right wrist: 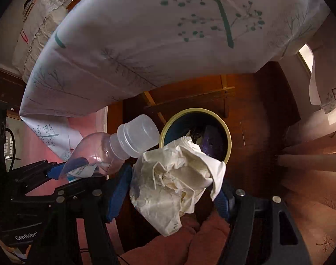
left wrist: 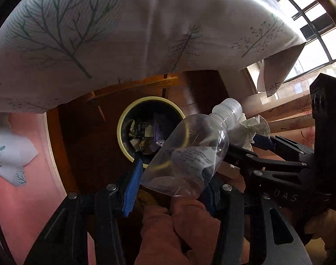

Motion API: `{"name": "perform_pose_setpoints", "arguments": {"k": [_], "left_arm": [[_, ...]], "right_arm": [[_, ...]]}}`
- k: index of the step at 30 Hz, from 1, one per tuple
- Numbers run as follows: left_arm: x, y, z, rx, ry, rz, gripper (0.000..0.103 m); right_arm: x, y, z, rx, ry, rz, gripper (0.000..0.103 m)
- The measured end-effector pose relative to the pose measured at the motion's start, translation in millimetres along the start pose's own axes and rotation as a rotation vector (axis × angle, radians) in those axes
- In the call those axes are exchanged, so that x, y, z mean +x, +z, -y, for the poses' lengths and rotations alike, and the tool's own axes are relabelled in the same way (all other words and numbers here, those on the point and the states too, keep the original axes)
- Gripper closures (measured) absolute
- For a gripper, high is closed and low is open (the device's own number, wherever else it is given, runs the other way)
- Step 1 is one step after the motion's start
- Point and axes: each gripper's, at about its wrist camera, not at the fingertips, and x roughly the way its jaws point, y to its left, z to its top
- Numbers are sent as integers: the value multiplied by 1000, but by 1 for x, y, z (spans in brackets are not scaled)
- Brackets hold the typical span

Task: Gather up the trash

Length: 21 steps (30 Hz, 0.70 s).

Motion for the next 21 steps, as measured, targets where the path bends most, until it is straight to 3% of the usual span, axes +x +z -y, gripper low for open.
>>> {"name": "perform_pose_setpoints", "arguments": {"k": [5,7,9,10,15,21], "left_arm": [[93,-2,-28,-68,5,22,51],[122,-2,-44,-106,43,17,24],[147,-2,-61,-165,68,4,5],[157,0,-70,-196,70,1,1],[174,-6,-93,-253,130,1,1],[160,-8,-97,-267,151,49,1]], "right_arm": [[104,3,46,77,-1,-56,29],[139,4,62,93,-5,-73,25],[162,5,73,83,-15,-60,15],[171,4,76,73,-25,-56,13],[190,9,85,41,-55,-48,9],[175,7,77,2,-77,-33,9]]}}
